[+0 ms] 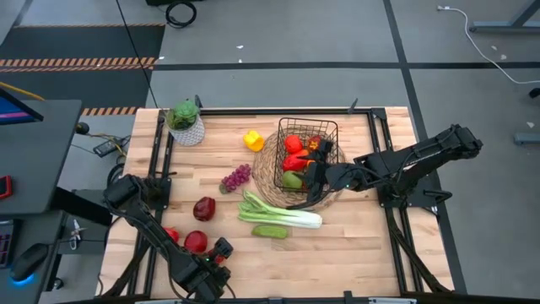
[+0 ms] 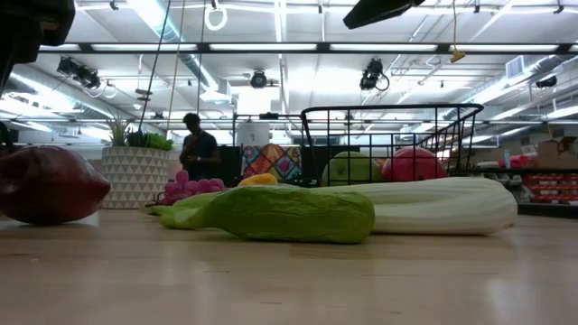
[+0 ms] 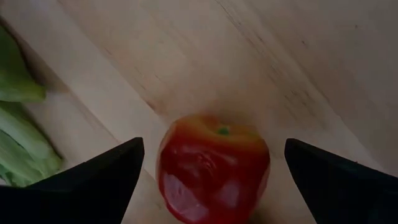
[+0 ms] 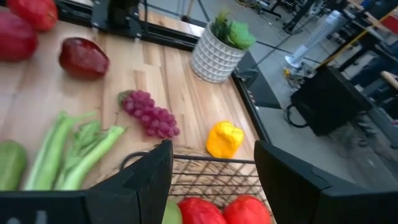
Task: Build produce basket
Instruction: Put the bottom right apple into the wire basket
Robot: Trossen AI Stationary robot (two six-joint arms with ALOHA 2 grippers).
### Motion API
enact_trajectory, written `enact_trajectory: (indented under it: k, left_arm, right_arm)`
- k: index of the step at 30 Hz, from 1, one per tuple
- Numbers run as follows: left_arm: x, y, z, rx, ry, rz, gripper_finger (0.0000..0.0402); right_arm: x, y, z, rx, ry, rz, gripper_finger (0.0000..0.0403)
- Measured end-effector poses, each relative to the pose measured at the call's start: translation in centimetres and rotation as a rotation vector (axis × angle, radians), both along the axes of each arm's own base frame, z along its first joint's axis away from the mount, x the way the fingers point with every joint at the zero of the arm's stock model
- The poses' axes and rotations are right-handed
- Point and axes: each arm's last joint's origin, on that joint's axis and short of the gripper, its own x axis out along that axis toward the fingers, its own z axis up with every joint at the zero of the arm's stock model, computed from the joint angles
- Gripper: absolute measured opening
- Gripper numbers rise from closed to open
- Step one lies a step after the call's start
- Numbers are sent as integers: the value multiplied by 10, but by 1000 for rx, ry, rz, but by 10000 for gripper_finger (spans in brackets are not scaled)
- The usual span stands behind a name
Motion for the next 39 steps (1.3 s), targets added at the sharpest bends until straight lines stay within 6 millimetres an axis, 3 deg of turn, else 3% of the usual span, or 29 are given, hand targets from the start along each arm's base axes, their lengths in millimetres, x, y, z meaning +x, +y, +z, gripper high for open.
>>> enact_trajectory:
  k: [17, 28, 32, 39]
  left_arm:
    - [9, 20, -11, -24, 73, 107, 392]
    - [10, 21, -11, -25, 87, 89, 294]
    - [10, 22, -11, -19, 93, 96, 285]
    - [21, 34, 15, 124, 92, 79, 290]
  right_arm:
    - [-3, 1, -3, 3, 45, 24, 231]
    - [-23, -1, 6, 1, 56, -18, 231]
    - [-36, -7, 8, 21, 63, -88, 231]
    - [-54, -13, 14, 96, 41, -147, 231]
